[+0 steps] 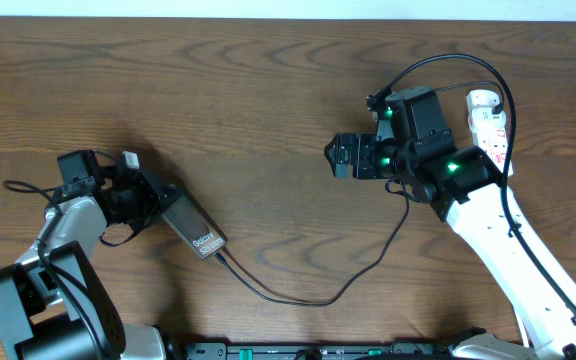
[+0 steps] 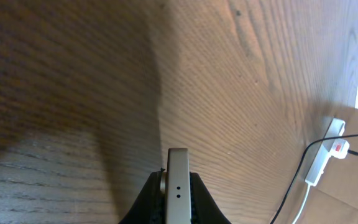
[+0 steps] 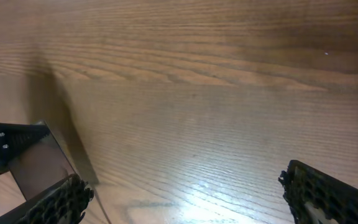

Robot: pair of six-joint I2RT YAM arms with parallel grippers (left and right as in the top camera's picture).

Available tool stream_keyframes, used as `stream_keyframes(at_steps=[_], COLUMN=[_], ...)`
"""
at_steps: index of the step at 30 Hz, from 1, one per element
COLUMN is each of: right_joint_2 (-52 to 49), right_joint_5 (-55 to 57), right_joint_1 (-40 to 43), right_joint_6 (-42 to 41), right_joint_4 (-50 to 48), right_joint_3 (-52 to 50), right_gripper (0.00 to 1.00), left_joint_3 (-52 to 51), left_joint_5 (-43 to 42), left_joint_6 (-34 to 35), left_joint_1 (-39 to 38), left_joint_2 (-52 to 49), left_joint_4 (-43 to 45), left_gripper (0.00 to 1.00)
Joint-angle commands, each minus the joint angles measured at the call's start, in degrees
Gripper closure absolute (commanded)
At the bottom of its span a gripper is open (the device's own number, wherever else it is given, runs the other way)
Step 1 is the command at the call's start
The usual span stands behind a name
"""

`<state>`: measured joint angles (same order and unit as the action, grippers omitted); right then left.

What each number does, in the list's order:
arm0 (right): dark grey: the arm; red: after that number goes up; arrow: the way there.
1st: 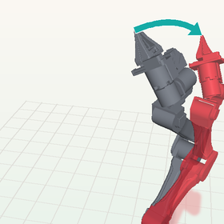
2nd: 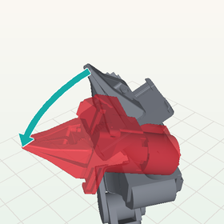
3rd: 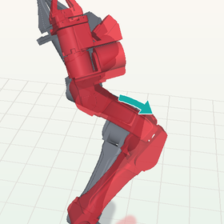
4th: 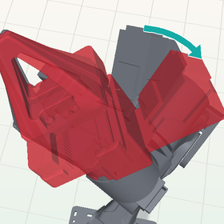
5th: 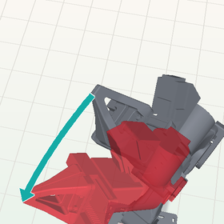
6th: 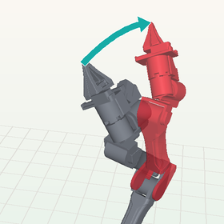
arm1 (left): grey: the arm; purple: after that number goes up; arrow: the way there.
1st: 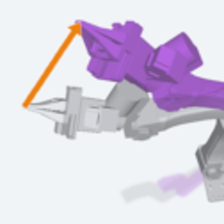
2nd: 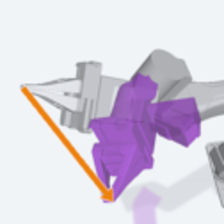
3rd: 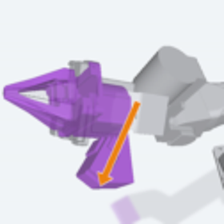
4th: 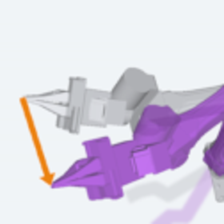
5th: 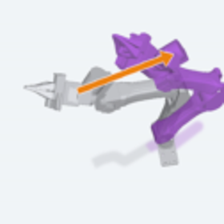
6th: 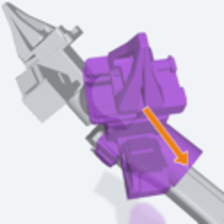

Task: Plug charger to phone and switch on socket
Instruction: 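Lower the phone flat onto the table with the left gripper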

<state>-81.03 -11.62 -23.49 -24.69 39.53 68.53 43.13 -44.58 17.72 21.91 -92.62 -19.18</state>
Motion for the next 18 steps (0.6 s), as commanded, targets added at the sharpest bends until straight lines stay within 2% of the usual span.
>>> stream_keyframes(at_steps=[1, 5, 18], right_joint_2=[0.5, 0.5, 0.5], right_joint_5=[1.6, 1.6, 1.6], right_joint_1=[-0.6, -0.6, -0.6], right_joint_6=[1.0, 1.0, 1.0], right_joint_4=[0.5, 0.5, 0.6], right_joint_3=[0.4, 0.4, 0.4], right_gripper=[0.01, 0.01, 0.01], left_joint_3=[-0.3, -0.3, -0.6], left_joint_5=[0.6, 4.8, 5.2], left_joint_6=[1.3, 1.5, 1.7], left_joint_1=[-0.1, -0.1, -0.2], left_joint_2=[0.0, 0.0, 0.0], left_joint_4=[0.3, -0.5, -1.3], left_gripper=[0.93, 0.93, 0.93])
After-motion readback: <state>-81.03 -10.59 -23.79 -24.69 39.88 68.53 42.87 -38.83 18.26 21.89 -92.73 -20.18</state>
